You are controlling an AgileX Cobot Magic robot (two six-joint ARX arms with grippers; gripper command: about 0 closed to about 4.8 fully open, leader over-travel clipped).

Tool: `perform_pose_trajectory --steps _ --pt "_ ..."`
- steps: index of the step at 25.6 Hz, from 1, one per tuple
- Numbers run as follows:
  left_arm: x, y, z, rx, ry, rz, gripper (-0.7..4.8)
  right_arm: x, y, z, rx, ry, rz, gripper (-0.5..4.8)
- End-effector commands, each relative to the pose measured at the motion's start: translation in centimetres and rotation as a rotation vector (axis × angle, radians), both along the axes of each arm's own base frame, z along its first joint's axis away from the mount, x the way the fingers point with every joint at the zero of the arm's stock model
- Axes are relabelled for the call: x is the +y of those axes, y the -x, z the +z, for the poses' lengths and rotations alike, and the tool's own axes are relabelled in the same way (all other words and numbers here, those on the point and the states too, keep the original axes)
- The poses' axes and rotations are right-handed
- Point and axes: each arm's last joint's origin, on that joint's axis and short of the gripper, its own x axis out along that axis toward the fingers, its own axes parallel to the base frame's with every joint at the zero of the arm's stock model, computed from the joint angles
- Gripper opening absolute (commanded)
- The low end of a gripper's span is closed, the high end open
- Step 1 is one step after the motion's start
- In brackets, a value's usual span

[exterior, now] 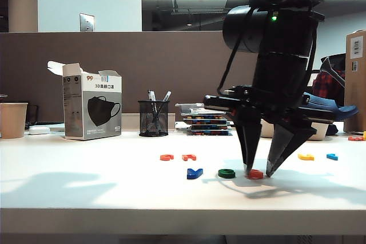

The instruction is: Select the appropriate letters from the row of letter magnets placed on the table to arrange into the word "yes".

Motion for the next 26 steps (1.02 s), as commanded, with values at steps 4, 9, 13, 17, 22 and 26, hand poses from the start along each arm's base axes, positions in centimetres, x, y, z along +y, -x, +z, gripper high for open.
perform_pose_trajectory --steps 4,9,13,17,22,26 --pt "0.0 0.0 0.2 -0.012 0.009 0.0 -0.05 -0.1 0.1 -0.4 0.02 0.016 -0.001 1.8" --pt "0.0 0.0 0.2 -0.012 0.008 0.0 -0.05 -0.1 0.1 -0.4 0.019 0.015 0.0 1.8" --pt "0.0 0.0 0.2 -0.012 0.009 0.0 -0.05 0.0 -0.1 -0.1 0.014 0.011 -0.001 1.81" --pt "0.0 0.0 0.2 -0.012 0.009 0.0 -0.05 0.2 -0.5 0.9 0.005 0.004 0.004 1.81" --pt "0.0 0.0 0.2 -0.012 0.009 0.0 -0.05 0.5 -1.0 2.3 -0.011 0.008 0.02 1.81" --pt "0.0 0.0 0.2 -0.012 0.009 0.0 -0.05 0.7 -1.3 3.1 -0.022 0.001 0.024 1.8"
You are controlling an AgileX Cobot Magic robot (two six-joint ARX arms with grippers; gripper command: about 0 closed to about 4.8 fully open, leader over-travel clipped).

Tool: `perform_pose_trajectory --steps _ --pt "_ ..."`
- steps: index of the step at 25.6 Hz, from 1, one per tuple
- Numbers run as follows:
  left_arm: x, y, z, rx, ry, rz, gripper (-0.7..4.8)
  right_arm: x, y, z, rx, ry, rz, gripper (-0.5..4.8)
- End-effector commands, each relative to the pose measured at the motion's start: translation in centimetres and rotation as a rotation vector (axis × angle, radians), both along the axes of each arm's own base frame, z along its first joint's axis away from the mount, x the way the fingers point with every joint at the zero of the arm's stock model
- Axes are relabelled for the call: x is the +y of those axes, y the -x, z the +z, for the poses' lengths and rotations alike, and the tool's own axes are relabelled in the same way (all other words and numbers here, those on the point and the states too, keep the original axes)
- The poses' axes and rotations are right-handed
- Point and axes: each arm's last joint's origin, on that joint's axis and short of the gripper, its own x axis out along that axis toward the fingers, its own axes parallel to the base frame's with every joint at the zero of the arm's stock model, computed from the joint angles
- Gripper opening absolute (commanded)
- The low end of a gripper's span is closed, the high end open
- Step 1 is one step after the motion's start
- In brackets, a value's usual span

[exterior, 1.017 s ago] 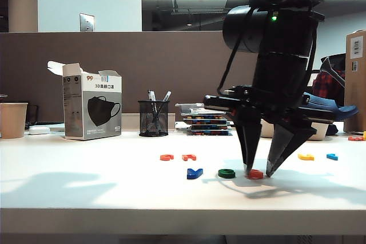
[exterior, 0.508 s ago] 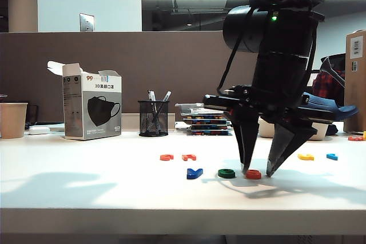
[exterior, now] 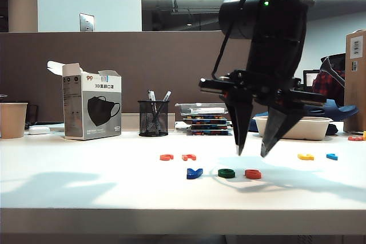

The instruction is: Select the appropriate letters from the row of letter magnets placed on the table to arrange into the word "yes".

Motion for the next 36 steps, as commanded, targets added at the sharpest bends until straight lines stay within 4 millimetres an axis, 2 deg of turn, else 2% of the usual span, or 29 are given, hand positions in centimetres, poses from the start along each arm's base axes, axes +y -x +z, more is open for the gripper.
perform_pose_trajectory --steps 1,5,9,13,15,17,26,28,36 --pt "0.0 0.0 0.2 -0.012 0.008 0.0 -0.05 0.1 -0.1 0.8 -0.013 -0.001 0.007 1.81" --pt "0.0 0.0 0.2 -0.012 0.008 0.0 -0.05 0.1 -0.4 1.9 -0.022 0.005 0.031 1.8" --pt "0.0 0.0 0.2 -0.012 0.008 0.0 -0.05 0.2 -0.8 3.8 -0.056 0.001 0.063 1.77" --pt "0.0 0.0 0.2 -0.011 0.008 0.0 -0.05 -0.1 -0.8 6.0 -0.122 0.007 0.07 1.23" --pt "0.0 0.0 0.2 -0.012 0.008 0.0 -0.05 -0.9 -0.6 8.3 -0.185 0.005 0.087 0.45" --pt "0.0 0.0 0.2 -0.011 0.008 0.0 -0.05 -2.1 -0.3 9.8 -0.226 -0.012 0.066 -0.06" --pt "0.0 0.0 0.2 -0.012 0.008 0.0 -0.05 -8.4 2.7 16.2 -0.416 -0.03 -0.002 -0.06" --pt "0.0 0.0 0.2 -0.012 0.008 0.0 -0.05 -10.9 4.4 18.4 -0.504 -0.035 -0.058 -0.06" --pt "0.0 0.0 0.2 -0.012 0.008 0.0 -0.05 -16.3 8.7 22.2 -0.685 -0.006 -0.215 -0.06"
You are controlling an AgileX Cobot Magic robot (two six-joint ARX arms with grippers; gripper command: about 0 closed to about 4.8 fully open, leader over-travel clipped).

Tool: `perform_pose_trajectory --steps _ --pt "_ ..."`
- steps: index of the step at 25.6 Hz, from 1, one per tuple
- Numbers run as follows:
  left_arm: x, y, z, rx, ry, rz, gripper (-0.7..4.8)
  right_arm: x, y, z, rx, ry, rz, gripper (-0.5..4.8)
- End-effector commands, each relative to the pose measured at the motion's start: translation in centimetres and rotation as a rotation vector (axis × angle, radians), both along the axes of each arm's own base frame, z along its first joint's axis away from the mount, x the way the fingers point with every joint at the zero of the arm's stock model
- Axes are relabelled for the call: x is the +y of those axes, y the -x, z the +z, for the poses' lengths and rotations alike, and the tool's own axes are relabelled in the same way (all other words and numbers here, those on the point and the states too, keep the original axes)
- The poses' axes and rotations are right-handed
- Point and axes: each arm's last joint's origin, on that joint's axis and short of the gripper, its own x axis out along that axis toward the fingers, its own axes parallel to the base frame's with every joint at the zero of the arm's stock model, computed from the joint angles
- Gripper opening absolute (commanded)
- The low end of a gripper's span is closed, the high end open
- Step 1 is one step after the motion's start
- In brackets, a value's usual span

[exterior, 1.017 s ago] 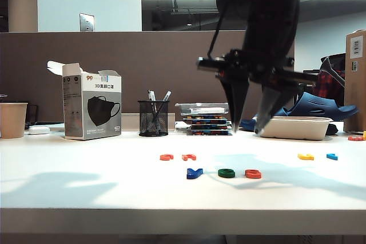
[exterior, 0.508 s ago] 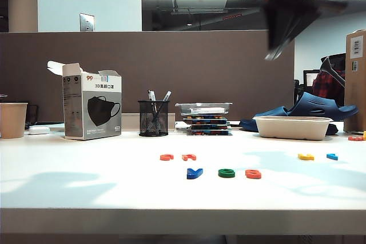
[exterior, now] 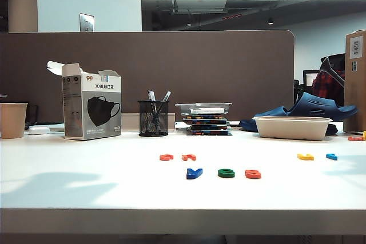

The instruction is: Select the appropriate letters from the row of letter magnets placed on the table to arrange into the word "yes".

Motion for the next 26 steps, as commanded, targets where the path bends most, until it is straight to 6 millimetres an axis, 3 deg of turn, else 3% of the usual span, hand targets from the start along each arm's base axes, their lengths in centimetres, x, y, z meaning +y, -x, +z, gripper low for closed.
perform_pose_trajectory --steps 1,6,11,15,23,26 --pt "0.0 0.0 0.2 -0.012 0.008 0.0 -0.05 -2.5 2.3 1.6 -0.09 0.006 -0.087 -0.06" --pt "0.0 0.0 0.2 -0.013 0.009 0.0 -0.05 -4.5 5.0 2.7 -0.155 -0.005 -0.156 -0.06" --pt "0.0 0.0 0.2 -0.012 0.009 0.0 -0.05 -4.5 8.1 2.3 -0.2 -0.006 -0.171 -0.06" --pt "0.0 0.0 0.2 -0.013 0.009 0.0 -0.05 -4.1 10.9 -0.6 -0.25 -0.029 -0.138 -0.06" --pt "0.0 0.0 0.3 -0.017 0.014 0.0 -0.05 -3.8 13.3 -4.9 -0.28 -0.051 -0.101 -0.06" --pt "0.0 0.0 0.3 -0.017 0.014 0.0 -0.05 -3.8 14.2 -7.6 -0.295 -0.051 -0.1 -0.06"
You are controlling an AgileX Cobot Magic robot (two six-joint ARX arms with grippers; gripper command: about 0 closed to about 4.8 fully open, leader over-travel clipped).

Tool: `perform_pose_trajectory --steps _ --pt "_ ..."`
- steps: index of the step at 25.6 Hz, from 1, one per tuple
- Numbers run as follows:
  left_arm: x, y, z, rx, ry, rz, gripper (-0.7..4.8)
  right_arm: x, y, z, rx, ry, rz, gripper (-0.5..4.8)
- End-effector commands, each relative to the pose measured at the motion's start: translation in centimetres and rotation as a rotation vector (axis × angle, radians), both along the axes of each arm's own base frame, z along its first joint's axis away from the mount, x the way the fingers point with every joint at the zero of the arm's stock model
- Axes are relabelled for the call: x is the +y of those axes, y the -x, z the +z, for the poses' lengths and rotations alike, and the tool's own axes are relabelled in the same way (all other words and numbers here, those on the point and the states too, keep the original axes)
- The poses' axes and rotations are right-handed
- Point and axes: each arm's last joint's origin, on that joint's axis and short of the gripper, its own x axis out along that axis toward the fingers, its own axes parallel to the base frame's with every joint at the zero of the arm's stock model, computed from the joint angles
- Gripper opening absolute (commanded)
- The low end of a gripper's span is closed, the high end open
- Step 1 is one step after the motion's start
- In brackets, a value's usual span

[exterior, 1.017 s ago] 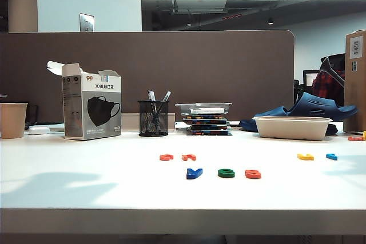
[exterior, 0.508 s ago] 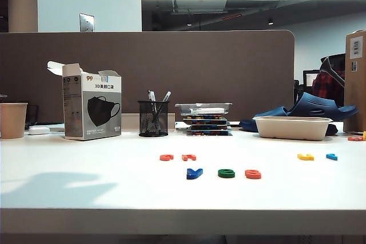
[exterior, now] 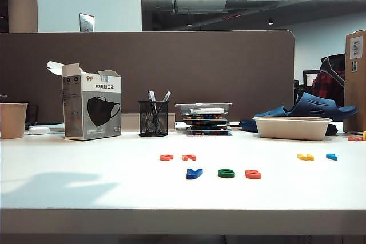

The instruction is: Select the appropriate letters from the row of letter magnets placed on the table to arrange into the word "yes".

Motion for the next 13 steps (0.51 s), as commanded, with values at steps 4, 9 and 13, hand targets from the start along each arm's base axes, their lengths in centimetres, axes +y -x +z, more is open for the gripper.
perform_pose_trajectory --steps 4,9,13 --pt "0.0 0.0 0.2 -0.012 0.008 0.0 -0.05 0.1 1.2 -3.3 -0.067 -0.002 0.004 -0.06" --pt "0.0 0.0 0.2 -0.013 0.008 0.0 -0.05 0.3 1.9 -5.7 -0.139 -0.007 0.032 -0.06" --pt "0.0 0.0 0.3 -0.072 -0.043 -0.057 -0.05 0.7 1.5 -7.7 -0.131 -0.062 0.176 -0.01"
